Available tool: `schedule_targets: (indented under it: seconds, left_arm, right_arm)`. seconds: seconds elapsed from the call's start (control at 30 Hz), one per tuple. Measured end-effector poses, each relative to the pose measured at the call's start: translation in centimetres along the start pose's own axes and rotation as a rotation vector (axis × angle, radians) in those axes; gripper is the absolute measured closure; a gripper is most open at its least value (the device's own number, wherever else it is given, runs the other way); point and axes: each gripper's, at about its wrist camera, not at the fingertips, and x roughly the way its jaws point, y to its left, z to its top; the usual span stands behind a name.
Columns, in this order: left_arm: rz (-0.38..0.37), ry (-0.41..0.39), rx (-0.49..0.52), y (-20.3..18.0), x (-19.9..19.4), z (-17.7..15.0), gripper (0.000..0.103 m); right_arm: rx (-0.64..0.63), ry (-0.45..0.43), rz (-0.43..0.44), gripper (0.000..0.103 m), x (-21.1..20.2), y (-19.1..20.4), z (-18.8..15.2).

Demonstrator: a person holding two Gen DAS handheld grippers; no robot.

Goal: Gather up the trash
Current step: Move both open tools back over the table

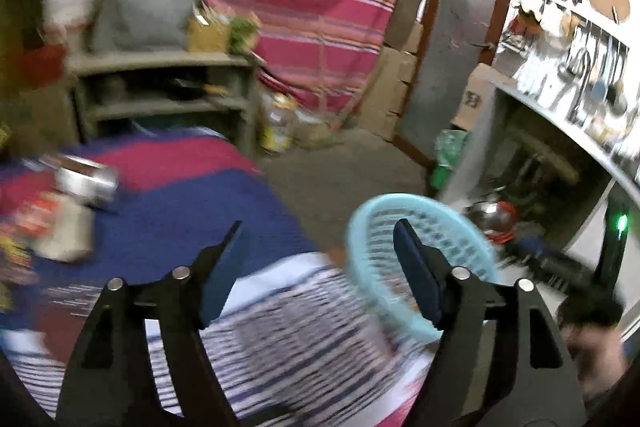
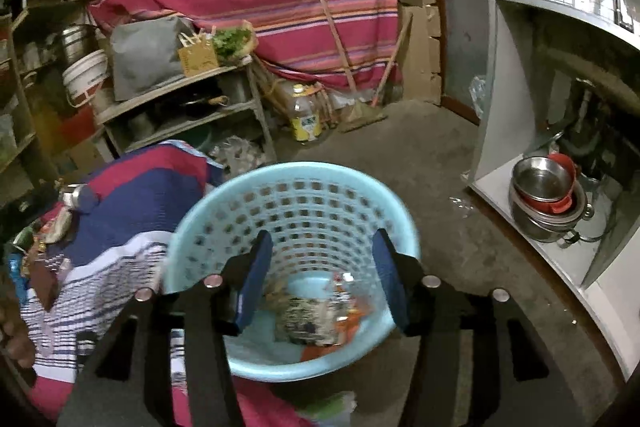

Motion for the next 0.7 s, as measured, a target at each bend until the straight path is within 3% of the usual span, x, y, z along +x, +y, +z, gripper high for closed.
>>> schedule_targets:
  seconds: [0.17,0.2,0.27,0.37,0.53,0.63,0.7]
  left_arm:
    - [0.152,-0.019,0.007,8.4,-8.5,-2.2,0.022]
    - [0.214,-0.032,0.003,10.6,-10.8,-2.8,0.019]
    - [0.327,-0.059,-0.022,14.6,-14.6,-4.0,0.015]
    - [0.443,-0.092,-0.086,20.1,-18.8,-5.7,0.012]
    - [0.537,-0.077,-0.171,26.7,-22.6,-9.1,0.012]
    - [0.53,-0.079,-0.207,28.0,-23.2,-10.9,0.012]
    - [0.512,-0.062,-0.23,28.4,-22.5,-11.8,0.012]
  right_arm:
    - [-0.016,-0.016,0.066,0.035,-1.2,6.6,-0.5]
    - [-0.025,-0.023,0.088,0.028,-1.5,8.9,-0.6]
    - [-0.043,-0.039,0.125,0.025,-2.0,12.6,-1.1]
    - [-0.056,-0.039,0.214,0.016,-2.5,18.5,-2.4]
    - [-0.141,-0.006,0.362,0.012,-2.5,28.7,-5.5]
    - [-0.233,0.001,0.422,0.009,-1.9,32.8,-7.3]
    - [-0.318,-0.002,0.417,0.009,-1.8,34.8,-9.0]
